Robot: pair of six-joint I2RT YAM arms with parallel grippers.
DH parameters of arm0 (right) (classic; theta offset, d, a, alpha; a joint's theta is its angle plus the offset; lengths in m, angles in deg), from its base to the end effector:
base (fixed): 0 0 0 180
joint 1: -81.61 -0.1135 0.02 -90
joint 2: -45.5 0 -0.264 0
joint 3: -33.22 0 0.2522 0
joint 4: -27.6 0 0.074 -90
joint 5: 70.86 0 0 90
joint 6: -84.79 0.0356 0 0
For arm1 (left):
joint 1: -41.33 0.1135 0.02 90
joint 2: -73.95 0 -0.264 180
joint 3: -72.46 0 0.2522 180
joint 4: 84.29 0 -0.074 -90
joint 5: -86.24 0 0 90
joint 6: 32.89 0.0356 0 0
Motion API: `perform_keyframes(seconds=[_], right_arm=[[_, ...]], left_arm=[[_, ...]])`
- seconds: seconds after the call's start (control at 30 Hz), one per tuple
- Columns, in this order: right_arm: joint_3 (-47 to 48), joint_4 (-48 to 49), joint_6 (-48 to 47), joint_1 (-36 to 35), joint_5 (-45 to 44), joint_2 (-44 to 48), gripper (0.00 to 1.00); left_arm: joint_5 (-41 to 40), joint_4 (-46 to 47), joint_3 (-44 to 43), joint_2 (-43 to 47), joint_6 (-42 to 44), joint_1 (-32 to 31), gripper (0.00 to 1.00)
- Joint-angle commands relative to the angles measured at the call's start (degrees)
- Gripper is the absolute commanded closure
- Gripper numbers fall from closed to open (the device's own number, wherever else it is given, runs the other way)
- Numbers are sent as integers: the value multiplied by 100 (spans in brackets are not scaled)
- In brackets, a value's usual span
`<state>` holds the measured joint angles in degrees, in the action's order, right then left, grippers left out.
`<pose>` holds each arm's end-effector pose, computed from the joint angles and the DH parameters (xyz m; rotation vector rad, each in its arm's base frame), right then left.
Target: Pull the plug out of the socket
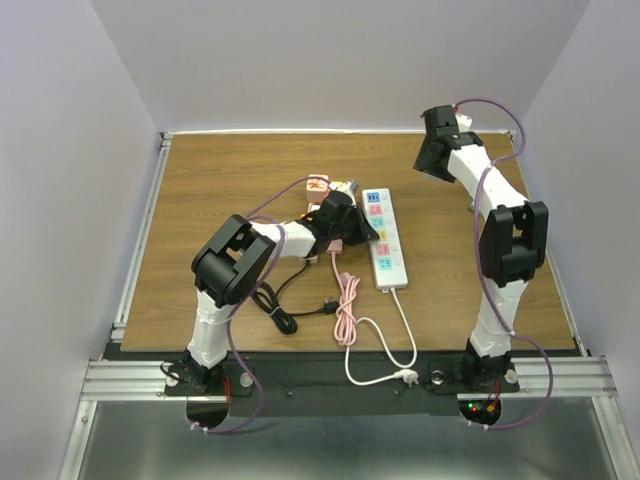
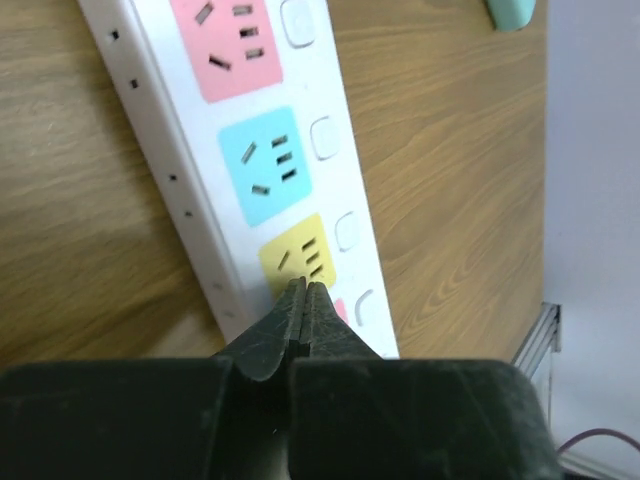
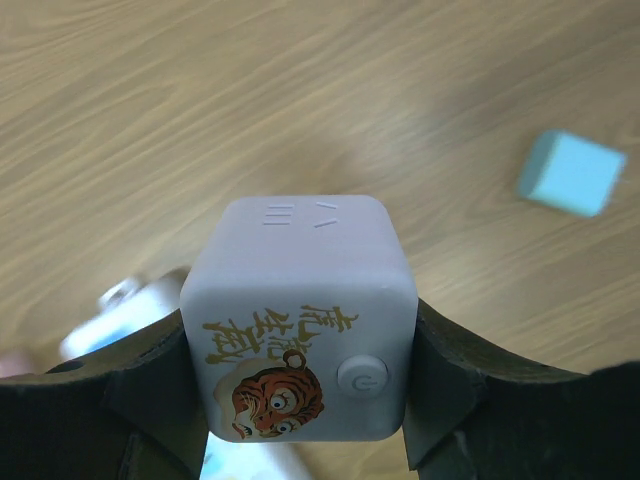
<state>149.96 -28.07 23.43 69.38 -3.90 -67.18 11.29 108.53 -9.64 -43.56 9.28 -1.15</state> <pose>0.4326 0.0795 0.2913 0.5061 2.3284 -0.1650 0.3238 -0.3091 0.1599 0.0900 2.1842 -1.2328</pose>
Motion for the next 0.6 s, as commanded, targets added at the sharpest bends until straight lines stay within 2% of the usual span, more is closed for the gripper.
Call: perform_keyframes(seconds=[0.0,0.17,0.3,0.57], right_arm=[[626,-177,-95,352,-753,-481,100],[1118,-317,-271,669,-1069,-991,100],[1488,-510,-482,818,-1702,-1387,100],[1848,-581,-816,1029,-2371,-2020,99]], left_arm=[[-81,-954,13,667,494,20,100],[-72,-1138,-162,1378,643,20,100],[-46,-1410,-329,1784,714,20,100],[-204,-1604,30,2496,679,196,100]])
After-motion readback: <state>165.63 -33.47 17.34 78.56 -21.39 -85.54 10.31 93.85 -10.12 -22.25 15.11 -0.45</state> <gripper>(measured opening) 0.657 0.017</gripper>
